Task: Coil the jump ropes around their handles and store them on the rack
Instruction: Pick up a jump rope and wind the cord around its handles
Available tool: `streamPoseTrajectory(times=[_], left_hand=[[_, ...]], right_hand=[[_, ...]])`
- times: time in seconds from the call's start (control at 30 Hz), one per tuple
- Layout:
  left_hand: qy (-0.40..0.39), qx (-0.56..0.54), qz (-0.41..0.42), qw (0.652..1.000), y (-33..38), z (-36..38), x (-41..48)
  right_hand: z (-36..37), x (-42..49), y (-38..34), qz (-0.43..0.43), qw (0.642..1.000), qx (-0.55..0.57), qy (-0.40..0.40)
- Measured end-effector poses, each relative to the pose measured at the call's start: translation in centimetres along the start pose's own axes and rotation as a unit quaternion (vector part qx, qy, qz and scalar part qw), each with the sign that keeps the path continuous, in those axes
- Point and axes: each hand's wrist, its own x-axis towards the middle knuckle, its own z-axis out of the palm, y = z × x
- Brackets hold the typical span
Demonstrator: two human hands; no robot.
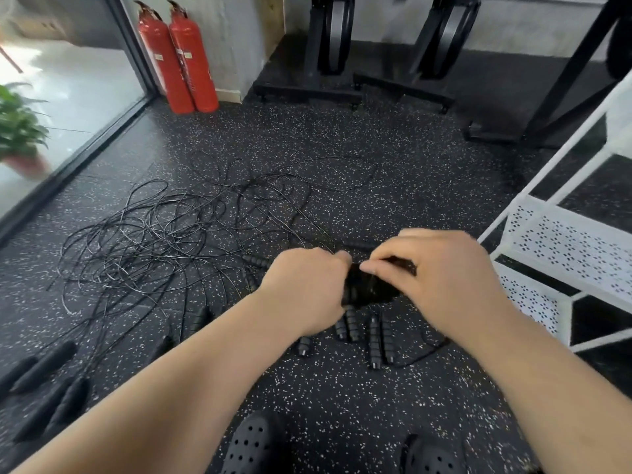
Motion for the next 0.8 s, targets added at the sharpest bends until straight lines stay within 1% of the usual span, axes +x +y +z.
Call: streamPoseTrajectory(times=[0.1,0.17,0.37,0.47,0.6,0.67,0.77,0.8], left_hand=[[0.013,-0.007,0.063,0.998,0.9,-0.6,-0.2],[0.022,-0.005,0.088,0.996,0.9,-1.3,-0.2],[0.050,-0.028,0.160,0.985,1.4,-2.2,-0.5],[0.074,-0.062,0.183,0.978,1.9,-2.2,-0.8],[0.043,-0.154,0.161,0.974,2.3,-2.6,-1.3],[0.002,-0.220,0.130,0.967,2.1,-3.0,-1.4],[-0.068,-0.310,0.083,0.945,1.3,-3.2,-1.2],[-0.077,-0.328,0.071,0.939,1.0,-3.1,-1.1]], right_hand=[[-0.9,0.3,2.1,0.076,0.990,0.112,-0.033],[-1.4,0.4,2.7,0.101,0.980,0.159,-0.063],[-2.2,0.4,3.7,0.105,0.957,0.249,-0.103],[-2.5,0.4,4.5,0.121,0.933,0.321,-0.113],[-2.0,0.4,4.7,0.166,0.890,0.408,-0.113],[-1.1,0.6,4.5,0.186,0.879,0.424,-0.112],[0.6,1.2,3.7,0.264,0.853,0.444,-0.078],[1.4,1.2,3.5,0.282,0.856,0.427,-0.072]])
